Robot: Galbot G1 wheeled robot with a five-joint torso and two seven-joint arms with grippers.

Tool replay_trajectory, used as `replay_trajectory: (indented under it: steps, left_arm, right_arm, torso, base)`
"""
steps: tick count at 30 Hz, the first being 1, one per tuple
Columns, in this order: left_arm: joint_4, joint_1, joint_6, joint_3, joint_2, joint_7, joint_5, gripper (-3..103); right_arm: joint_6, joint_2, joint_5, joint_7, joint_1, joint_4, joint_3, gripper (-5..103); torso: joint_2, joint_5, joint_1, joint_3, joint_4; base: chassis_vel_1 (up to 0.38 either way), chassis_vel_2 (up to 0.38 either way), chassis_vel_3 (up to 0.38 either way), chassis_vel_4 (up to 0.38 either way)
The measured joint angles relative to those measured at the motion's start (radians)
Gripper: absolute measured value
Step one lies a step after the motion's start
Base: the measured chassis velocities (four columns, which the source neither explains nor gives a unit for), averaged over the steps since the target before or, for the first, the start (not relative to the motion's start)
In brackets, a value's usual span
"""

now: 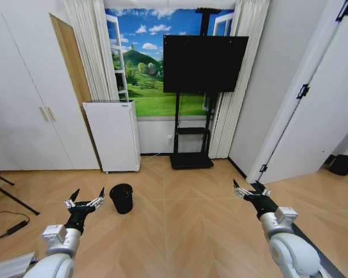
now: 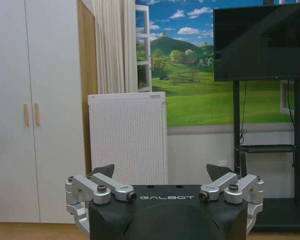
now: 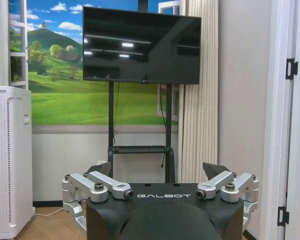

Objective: Pick up the trash bin and place the garbage on the floor into it.

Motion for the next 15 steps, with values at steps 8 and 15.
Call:
replay_trajectory:
  steps: [8, 15]
  left_arm:
    - [-0.007, 0.010, 0.000, 0.001, -0.011, -0.005, 0.009, 100]
    - [-0.020, 0.013, -0.001, -0.001, -0.009, -0.008, 0.007, 100]
  right_arm:
    - [-0.002, 0.009, 0.030, -0.010, -0.003, -0.003, -0.008, 100]
    - [0.009, 0.009, 0.030, -0.010, -0.010, -0.006, 0.000, 100]
  torso:
    - [0.000, 0.0002, 0.000, 0.000, -0.0002]
    - [-0.001, 0.0004, 0.001, 0.000, 0.0000]
  base:
    - [0.091, -0.080, -0.092, 0.093]
    - [-0.038, 0.021, 0.046, -0.032]
